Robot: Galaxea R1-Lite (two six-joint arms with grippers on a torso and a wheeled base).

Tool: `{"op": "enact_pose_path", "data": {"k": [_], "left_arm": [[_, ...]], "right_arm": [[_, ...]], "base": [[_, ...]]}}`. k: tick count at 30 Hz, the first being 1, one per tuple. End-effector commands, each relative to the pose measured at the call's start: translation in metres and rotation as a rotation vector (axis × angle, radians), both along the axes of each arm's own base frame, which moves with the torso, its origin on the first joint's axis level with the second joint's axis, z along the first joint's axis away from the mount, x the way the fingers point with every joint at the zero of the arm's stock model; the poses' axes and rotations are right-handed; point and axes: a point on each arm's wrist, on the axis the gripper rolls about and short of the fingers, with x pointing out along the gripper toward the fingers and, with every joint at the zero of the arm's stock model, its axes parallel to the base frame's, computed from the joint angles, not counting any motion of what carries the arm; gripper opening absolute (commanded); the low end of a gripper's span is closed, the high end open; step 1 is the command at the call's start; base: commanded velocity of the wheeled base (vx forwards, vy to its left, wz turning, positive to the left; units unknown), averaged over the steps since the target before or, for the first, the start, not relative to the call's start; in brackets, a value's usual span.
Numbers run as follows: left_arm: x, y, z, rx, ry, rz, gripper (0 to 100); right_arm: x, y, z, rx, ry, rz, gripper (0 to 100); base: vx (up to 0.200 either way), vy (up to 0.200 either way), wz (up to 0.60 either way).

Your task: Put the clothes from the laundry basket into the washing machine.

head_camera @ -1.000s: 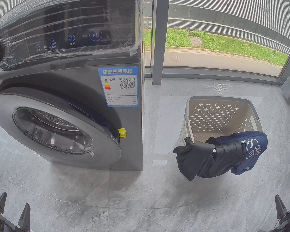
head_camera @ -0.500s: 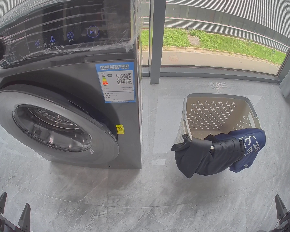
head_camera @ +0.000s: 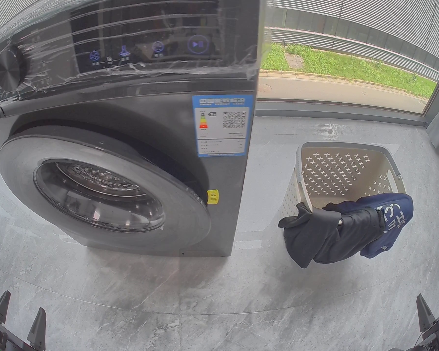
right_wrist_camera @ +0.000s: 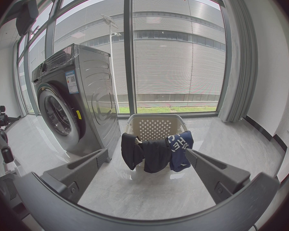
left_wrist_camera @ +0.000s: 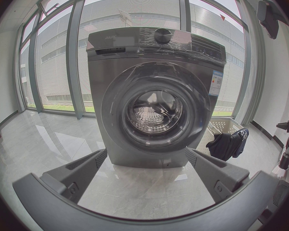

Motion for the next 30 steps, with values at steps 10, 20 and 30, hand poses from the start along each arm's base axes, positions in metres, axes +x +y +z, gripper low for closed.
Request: {"op": "enact_pose_path", "data": {"k": [10,20,30], "left_arm": [[0.0004,0.0,-0.0051,0.0,0.005,0.001,100],[0.0004,0.0,-0.0051,0.0,0.005,0.001,100],[0.0004,0.0,-0.0051,0.0,0.005,0.001,100]], "right_arm": [[-0.0001,0.0,-0.0053,0.0,-0.001,0.001,100],[-0.0001,0.0,-0.0053,0.0,-0.001,0.001,100],[-0.0001,0.0,-0.0053,0.0,-0.001,0.001,100]], "base": [[0.0,0.2,0.0],[0.0,0.02,0.0],[0.0,0.08,0.0]]}}
